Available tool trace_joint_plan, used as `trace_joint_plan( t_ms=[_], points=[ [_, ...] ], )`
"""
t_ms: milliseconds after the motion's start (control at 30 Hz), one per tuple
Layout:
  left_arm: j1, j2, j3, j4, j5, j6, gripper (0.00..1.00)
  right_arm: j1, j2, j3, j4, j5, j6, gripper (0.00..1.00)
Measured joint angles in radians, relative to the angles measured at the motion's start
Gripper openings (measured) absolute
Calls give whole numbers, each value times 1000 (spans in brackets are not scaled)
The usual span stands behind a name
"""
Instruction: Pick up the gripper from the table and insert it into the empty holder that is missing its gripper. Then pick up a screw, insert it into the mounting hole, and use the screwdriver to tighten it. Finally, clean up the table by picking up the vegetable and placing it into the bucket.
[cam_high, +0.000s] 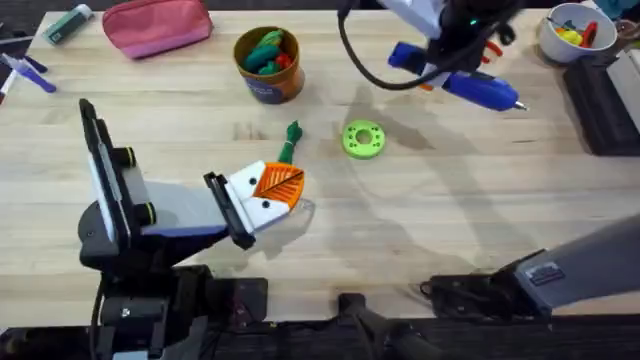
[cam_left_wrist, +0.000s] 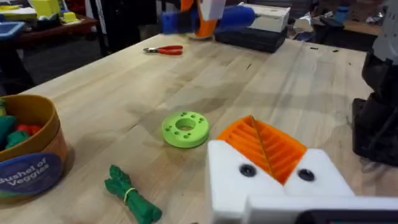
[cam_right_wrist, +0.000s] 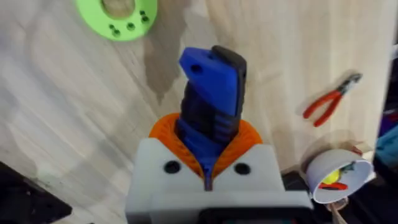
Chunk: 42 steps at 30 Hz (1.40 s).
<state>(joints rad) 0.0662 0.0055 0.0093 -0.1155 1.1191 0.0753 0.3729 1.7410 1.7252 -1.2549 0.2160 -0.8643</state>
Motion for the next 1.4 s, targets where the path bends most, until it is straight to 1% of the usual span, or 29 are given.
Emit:
trace_joint_plan(
  t_ms=[300, 467, 600, 800, 833, 933, 967, 1000, 1033, 1067, 1100, 1233, 1400],
  points=[
    [0, 0, 0, 0, 0, 0, 18, -74, 220, 0, 82, 4, -28, 24],
    [0, 0, 0, 0, 0, 0, 18, -90, 330, 0, 140, 4, -33, 24],
    [0, 0, 0, 0, 0, 0, 18, -90, 389, 0, 167, 4, -34, 24],
    [0, 0, 0, 0, 0, 0, 18, -89, 424, 0, 174, 4, -34, 24],
    [0, 0, 0, 0, 0, 0, 18, -89, 424, 0, 174, 4, -31, 90],
    [0, 0, 0, 0, 0, 0, 18, -89, 424, 3, 171, 9, -34, 531],
    [0, 0, 0, 0, 0, 0, 18, -89, 424, 4, 169, 12, -33, 657],
    [0, 0, 0, 0, 0, 0, 18, -89, 424, 7, 168, 16, -31, 816],
    [0, 0, 0, 0, 0, 0, 18, -89, 424, 8, 166, 18, -30, 941],
    [0, 0, 0, 0, 0, 0, 18, -89, 424, 10, 162, 20, -25, 977],
    [0, 0, 0, 0, 0, 0, 18, -88, 423, 10, 154, 20, -22, 986],
    [0, 0, 0, 0, 0, 0, 18, -80, 398, 10, 134, 23, -9, 990],
    [0, 0, 0, 0, 0, 0, 18, -54, 284, 12, 132, 23, 27, 991]
  ],
)
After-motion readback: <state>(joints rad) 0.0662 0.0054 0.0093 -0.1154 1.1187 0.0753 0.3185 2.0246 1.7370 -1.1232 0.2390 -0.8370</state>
